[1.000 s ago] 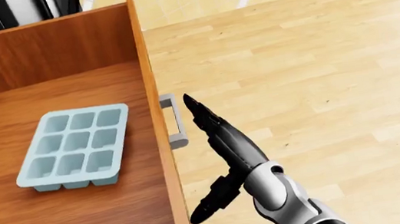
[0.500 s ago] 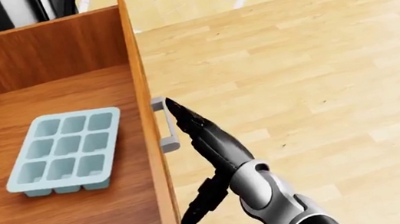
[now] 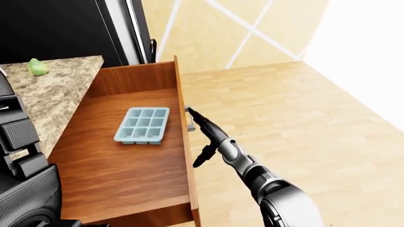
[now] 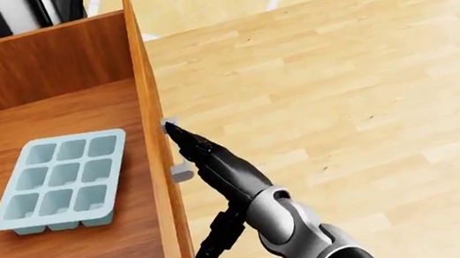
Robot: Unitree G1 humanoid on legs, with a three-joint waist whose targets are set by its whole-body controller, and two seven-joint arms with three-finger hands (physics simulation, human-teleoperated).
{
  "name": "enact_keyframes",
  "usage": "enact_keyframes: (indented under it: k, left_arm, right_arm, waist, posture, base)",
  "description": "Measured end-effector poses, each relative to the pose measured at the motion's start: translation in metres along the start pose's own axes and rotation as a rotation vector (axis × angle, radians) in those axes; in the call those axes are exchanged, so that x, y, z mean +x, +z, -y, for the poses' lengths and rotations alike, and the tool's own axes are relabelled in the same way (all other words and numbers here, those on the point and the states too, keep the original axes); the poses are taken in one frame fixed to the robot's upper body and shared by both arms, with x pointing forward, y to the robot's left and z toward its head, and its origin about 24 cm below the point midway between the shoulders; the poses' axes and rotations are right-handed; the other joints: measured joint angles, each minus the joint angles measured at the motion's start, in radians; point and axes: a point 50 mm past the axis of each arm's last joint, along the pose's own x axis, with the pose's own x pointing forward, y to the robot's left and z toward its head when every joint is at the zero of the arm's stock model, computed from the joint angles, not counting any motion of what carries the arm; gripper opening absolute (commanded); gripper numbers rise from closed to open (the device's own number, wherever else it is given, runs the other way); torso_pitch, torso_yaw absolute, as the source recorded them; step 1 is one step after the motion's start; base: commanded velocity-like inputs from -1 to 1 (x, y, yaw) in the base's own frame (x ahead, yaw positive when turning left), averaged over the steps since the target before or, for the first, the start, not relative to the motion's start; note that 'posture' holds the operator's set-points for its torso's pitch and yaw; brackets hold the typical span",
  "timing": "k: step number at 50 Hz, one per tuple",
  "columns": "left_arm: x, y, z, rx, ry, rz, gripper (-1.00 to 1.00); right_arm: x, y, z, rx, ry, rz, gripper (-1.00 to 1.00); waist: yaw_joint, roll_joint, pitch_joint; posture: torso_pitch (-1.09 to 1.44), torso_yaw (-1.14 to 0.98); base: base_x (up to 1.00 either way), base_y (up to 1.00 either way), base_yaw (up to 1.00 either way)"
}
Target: Close the right drawer.
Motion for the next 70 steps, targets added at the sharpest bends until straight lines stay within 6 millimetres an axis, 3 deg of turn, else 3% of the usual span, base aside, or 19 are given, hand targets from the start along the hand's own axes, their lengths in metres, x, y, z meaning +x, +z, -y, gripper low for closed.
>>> enact_keyframes:
  k: [70]
  left_arm:
    - [0.002, 0.002, -0.003, 0.001, 0.011, 0.005, 1.00]
  right_arm:
    - [0.013, 0.033, -0.033, 0.041, 0.145, 0.062, 1.00]
  waist:
    - [-0.019, 0.014, 0.010]
  posture:
    - [0.00, 0.00]
  base:
    - [0.00, 0.00, 0.00]
